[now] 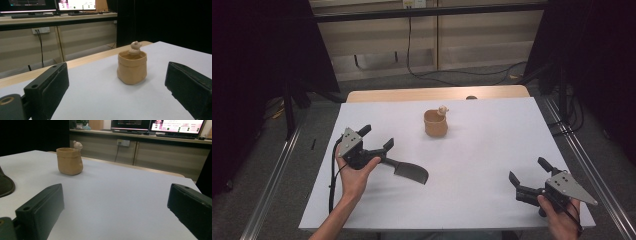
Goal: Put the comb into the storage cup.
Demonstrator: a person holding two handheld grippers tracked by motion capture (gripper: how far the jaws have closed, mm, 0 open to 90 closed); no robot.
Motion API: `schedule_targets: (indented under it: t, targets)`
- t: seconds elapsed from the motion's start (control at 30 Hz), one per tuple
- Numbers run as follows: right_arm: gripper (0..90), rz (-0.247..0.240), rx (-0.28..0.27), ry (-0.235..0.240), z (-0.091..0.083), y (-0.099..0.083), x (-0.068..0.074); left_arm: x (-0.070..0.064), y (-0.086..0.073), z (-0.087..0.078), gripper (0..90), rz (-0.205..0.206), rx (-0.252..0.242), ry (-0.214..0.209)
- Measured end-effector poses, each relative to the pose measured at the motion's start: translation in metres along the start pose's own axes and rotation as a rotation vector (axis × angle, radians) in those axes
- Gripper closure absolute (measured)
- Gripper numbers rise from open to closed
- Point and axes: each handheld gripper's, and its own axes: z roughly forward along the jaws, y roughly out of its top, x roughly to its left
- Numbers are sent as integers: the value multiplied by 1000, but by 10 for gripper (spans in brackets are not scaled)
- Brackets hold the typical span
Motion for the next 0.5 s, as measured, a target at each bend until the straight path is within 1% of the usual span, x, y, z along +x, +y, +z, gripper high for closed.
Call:
schedule_targets:
  t: [0.03,0.07,0.13,0.17,0.2,0.23,0.27,0.3,0.33,0.37,0.4,0.43,0.47,0.5]
  targets:
    - [3,0,0,0,0,0,0,2,-1,1,53,1,-2,1]
    - [2,1,2,4,0,0,0,4,-2,2,59,-8,-10,6]
    - [3,0,0,3,0,0,0,6,-5,2,60,14,-13,25]
    - [2,4,0,2,0,0,0,5,-6,2,67,26,-4,15]
    - [3,10,5,3,0,0,0,6,-7,1,88,32,-13,-7]
    - [4,15,4,5,0,0,-1,5,-9,-1,117,32,-15,-19]
    - [4,15,3,2,-1,-1,-1,5,-11,-2,148,33,-7,-21]
    - [5,16,3,2,-1,-1,-2,5,-12,-2,151,34,-5,-24]
    - [4,18,3,4,-1,-1,-2,5,-14,-3,154,28,-18,-24]
    - [5,19,3,4,-1,-1,-2,5,-16,-5,182,24,-19,-22]
    - [5,17,2,3,-1,-1,-2,5,-18,-5,224,11,-15,-28]
    - [5,17,2,3,-1,-1,-2,5,-19,-5,224,11,-16,-27]
    - [5,15,3,3,-1,0,-1,5,-20,-6,252,15,-20,-18]
    - [5,15,1,4,-1,0,-1,6,-20,-6,282,11,-22,-17]
